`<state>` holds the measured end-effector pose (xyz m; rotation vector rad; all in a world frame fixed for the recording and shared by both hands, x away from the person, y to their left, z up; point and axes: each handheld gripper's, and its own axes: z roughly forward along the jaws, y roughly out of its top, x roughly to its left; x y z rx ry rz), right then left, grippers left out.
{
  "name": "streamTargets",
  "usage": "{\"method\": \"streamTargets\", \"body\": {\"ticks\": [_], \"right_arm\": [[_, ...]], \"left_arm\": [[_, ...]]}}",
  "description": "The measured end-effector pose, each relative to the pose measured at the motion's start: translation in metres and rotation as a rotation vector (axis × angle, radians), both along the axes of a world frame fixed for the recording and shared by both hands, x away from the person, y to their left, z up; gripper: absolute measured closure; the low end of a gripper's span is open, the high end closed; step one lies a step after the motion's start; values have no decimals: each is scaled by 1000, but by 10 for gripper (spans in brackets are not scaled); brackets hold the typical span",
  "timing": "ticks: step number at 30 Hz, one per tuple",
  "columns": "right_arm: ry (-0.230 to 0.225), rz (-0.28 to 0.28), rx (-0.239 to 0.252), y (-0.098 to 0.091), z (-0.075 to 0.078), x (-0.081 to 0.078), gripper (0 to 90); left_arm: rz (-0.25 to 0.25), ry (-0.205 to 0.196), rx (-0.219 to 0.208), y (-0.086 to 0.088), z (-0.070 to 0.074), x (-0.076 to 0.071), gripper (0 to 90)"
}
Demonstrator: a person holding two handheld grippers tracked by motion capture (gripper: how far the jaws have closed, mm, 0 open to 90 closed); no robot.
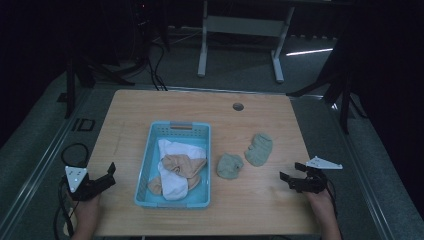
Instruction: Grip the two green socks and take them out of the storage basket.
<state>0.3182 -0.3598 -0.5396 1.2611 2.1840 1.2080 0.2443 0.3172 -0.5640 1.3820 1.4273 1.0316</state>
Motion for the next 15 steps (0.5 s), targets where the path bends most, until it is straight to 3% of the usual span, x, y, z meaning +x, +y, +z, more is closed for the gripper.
{"method": "streamTargets", "body": {"ticks": [11, 15], "right_arm": [[-9, -60, -13, -9, -8, -18, 141], [-13, -103, -48, -9, -12, -24, 141]], "left_arm": [[-1, 1, -1, 0, 0, 0, 0], [-3, 1, -1, 0, 0, 0, 0]]}}
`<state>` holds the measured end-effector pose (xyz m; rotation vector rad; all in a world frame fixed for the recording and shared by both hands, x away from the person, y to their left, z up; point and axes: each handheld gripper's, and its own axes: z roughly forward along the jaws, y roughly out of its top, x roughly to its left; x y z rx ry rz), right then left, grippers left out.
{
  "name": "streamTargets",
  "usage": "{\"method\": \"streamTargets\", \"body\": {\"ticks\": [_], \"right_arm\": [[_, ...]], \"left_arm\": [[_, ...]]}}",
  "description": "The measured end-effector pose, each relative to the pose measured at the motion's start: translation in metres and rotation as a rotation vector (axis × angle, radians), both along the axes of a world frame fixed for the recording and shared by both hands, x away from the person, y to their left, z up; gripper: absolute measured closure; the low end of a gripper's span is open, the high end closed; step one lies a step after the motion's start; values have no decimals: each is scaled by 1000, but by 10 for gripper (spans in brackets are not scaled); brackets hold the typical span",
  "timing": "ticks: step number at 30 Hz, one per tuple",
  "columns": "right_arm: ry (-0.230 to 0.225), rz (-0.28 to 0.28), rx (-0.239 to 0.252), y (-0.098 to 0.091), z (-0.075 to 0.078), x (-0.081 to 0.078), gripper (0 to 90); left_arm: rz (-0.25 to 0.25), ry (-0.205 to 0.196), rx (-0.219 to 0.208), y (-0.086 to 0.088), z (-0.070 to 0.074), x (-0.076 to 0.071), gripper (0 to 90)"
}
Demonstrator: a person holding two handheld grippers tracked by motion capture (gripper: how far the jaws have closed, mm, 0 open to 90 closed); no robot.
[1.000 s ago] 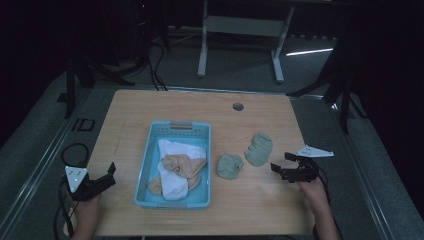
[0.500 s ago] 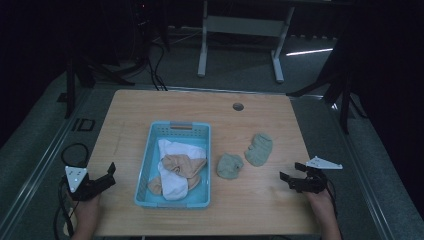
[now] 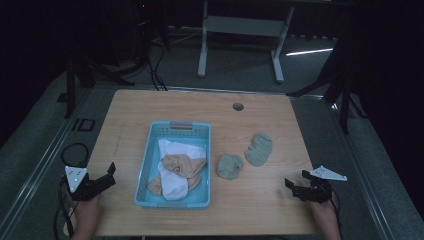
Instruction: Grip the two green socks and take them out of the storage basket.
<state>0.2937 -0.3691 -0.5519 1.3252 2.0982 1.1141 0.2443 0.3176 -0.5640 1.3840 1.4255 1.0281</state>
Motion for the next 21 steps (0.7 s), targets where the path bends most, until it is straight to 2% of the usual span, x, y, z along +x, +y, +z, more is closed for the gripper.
{"method": "streamTargets", "body": {"ticks": [2, 4, 8, 9, 12, 15, 21], "right_arm": [[-3, -8, 1, -1, -1, -1, 141], [-21, -54, -5, -3, -2, -3, 141], [-41, -91, -3, -4, -2, -5, 140], [-50, -110, -15, -4, -3, -5, 140], [-63, -129, -36, -4, -4, -5, 140], [-80, -143, -33, -5, -3, -4, 140], [-83, -156, -33, -7, -5, -3, 140]], "left_arm": [[0, 0, 0, 0, 0, 0, 0], [-1, 0, 0, 0, 0, 0, 0], [-2, 0, -1, 0, 0, 0, 0], [-3, -1, -1, 0, 0, 0, 0], [-3, -1, -1, 0, 0, 0, 0], [-2, 0, -1, 0, 0, 0, 0], [-1, 0, -4, 0, 0, 0, 0]]}}
